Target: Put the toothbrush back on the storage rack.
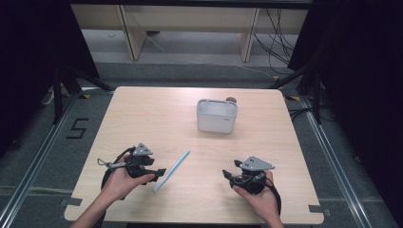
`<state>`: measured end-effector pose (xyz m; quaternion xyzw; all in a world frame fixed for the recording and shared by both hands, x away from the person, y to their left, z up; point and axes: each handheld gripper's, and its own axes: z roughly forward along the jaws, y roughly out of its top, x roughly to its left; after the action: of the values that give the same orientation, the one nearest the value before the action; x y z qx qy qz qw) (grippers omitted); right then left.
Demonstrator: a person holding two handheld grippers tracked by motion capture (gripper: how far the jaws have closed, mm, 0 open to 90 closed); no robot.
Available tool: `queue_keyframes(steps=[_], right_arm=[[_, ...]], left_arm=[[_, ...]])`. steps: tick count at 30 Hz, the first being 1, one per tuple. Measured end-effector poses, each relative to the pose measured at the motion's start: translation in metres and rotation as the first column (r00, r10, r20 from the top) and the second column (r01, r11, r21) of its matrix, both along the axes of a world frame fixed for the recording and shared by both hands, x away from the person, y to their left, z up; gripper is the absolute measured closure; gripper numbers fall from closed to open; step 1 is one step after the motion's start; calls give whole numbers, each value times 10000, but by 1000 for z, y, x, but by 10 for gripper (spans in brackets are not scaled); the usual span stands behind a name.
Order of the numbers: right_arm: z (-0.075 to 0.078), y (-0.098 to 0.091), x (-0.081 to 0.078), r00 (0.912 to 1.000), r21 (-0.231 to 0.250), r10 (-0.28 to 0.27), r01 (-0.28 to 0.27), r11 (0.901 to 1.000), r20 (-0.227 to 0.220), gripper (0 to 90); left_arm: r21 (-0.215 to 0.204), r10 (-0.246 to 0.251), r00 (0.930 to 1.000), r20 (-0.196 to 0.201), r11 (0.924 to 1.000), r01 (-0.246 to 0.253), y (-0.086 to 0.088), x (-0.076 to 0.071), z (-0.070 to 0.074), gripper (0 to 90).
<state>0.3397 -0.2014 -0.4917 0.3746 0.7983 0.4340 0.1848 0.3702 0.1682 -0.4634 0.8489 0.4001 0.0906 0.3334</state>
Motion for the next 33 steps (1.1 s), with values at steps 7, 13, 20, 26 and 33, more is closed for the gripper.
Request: queue_keyframes(steps=[7, 13, 20, 26, 33], right_arm=[[0, -1, 1, 9998, -268, 211, -211, 9994, 7, 403], [0, 2, 0, 9986, -325, 383, -395, 9987, -377, 400], [-1, 1, 1, 9985, -376, 418, -431, 9984, -358, 400], [-1, 0, 2, 9987, -419, 488, -494, 9979, -156, 400], [0, 1, 1, 9984, -388, 427, -441, 9983, -373, 400]], left_arm=[[1454, -1454, 9758, -1632, 9747, 1695, -25, 22, 6, 390], [2392, -1705, 9566, -2362, 9440, 2273, -45, 35, 4, 492], [2709, -1538, 9498, -2725, 9349, 2291, -61, 47, -5, 570], [2916, -1440, 9470, -2872, 9286, 2297, -66, 50, -9, 620], [3032, -1434, 9387, -3135, 9217, 2420, -71, 50, -13, 671]])
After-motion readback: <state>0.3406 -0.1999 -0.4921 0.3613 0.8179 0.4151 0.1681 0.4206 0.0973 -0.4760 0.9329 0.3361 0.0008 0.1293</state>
